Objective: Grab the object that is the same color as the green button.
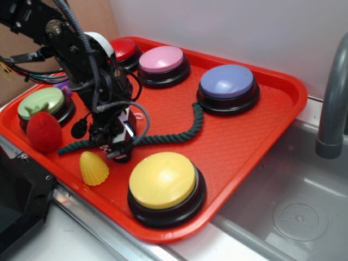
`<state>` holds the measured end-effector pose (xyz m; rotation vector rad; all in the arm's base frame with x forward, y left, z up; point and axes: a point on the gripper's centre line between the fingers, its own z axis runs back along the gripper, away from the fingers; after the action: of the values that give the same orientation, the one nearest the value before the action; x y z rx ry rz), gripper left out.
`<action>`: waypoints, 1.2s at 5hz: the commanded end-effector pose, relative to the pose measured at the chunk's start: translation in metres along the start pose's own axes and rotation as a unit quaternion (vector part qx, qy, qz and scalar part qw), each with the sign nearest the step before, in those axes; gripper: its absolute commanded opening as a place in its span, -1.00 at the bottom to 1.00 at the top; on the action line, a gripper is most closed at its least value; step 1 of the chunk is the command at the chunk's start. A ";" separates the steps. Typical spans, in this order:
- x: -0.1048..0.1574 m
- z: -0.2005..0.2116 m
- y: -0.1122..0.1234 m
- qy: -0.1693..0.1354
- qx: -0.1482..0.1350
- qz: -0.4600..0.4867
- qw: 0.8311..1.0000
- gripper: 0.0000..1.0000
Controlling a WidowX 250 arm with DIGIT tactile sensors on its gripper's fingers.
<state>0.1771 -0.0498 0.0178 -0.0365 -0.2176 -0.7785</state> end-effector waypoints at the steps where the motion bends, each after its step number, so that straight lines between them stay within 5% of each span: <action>1: -0.001 0.020 0.007 0.028 0.019 0.059 0.998 -1.00; 3: 0.014 0.094 0.020 0.065 0.050 0.295 0.952 -1.00; 4: 0.019 0.133 0.032 0.049 0.028 0.370 0.928 -1.00; 6: 0.022 0.186 0.040 0.001 0.049 0.442 0.896 -1.00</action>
<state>0.1831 -0.0160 0.1917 -0.0255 -0.1576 0.1302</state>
